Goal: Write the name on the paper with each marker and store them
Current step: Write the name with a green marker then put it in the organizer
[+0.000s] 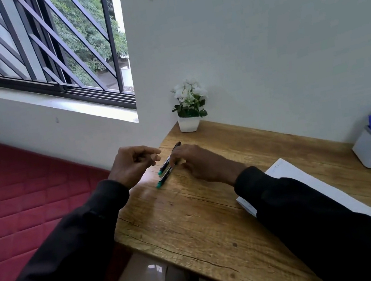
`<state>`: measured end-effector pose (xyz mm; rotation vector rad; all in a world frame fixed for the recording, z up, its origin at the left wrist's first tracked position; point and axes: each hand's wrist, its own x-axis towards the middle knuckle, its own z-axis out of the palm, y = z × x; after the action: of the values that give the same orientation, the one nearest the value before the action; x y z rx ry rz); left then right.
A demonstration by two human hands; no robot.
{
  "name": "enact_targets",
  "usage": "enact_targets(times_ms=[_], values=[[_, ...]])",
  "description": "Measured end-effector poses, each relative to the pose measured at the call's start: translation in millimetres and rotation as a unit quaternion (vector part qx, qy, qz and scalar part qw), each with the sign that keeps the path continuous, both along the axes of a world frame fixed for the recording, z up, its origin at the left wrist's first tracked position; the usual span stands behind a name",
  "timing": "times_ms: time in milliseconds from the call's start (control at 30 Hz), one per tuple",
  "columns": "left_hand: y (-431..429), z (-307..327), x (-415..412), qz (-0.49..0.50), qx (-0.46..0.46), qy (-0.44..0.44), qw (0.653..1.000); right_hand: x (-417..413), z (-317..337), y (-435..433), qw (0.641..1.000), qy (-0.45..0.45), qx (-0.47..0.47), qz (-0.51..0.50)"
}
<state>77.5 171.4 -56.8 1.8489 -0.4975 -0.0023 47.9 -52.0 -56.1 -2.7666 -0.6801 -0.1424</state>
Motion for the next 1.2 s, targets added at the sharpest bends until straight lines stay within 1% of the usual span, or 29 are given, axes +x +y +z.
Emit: enact_targets(times_ms=[133,333,433,533,600,667,767,867,1000,1100,1133,1200], values=[[-5,2,-2,-0.014,0.003,-0.005,1.0,-7,0,-9,1.0,-0.009,-0.022,-0.001],[-27,4,-9,-0.044,0.003,0.0,0.999,-30,0,-53,0.999,0.015,-0.023,-0.019],[-48,3,-15,-0.069,0.012,-0.001,0.998,-49,-2,-86,0.999,0.02,0.004,-0.051],[-74,1,-21,-0.105,0.005,-0.009,0.994,-71,-3,-114,0.992,-0.024,0.091,-0.087],[-95,0,-26,-0.131,0.011,-0.015,0.991,-85,1,-128,0.977,-0.038,0.167,-0.13],[-118,3,-35,-0.159,0.018,-0.023,0.987,-99,10,-139,0.954,-0.032,0.243,-0.171],[-150,8,-48,-0.205,0.011,-0.022,0.978,-119,23,-146,0.906,-0.028,0.369,-0.205],[-177,14,-60,-0.249,0.011,-0.016,0.968,-138,31,-148,0.856,-0.047,0.466,-0.219],[-197,23,-72,-0.262,0.005,-0.05,0.964,-155,32,-152,0.813,-0.051,0.537,-0.22],[-202,28,-74,-0.259,-0.002,-0.083,0.962,-159,37,-152,0.78,-0.003,0.595,-0.193],[-204,30,-75,-0.261,0.001,-0.095,0.961,-159,38,-153,0.775,0.007,0.603,-0.191],[-207,31,-73,-0.263,0.007,-0.111,0.958,-158,39,-153,0.776,0.016,0.6,-0.195]])
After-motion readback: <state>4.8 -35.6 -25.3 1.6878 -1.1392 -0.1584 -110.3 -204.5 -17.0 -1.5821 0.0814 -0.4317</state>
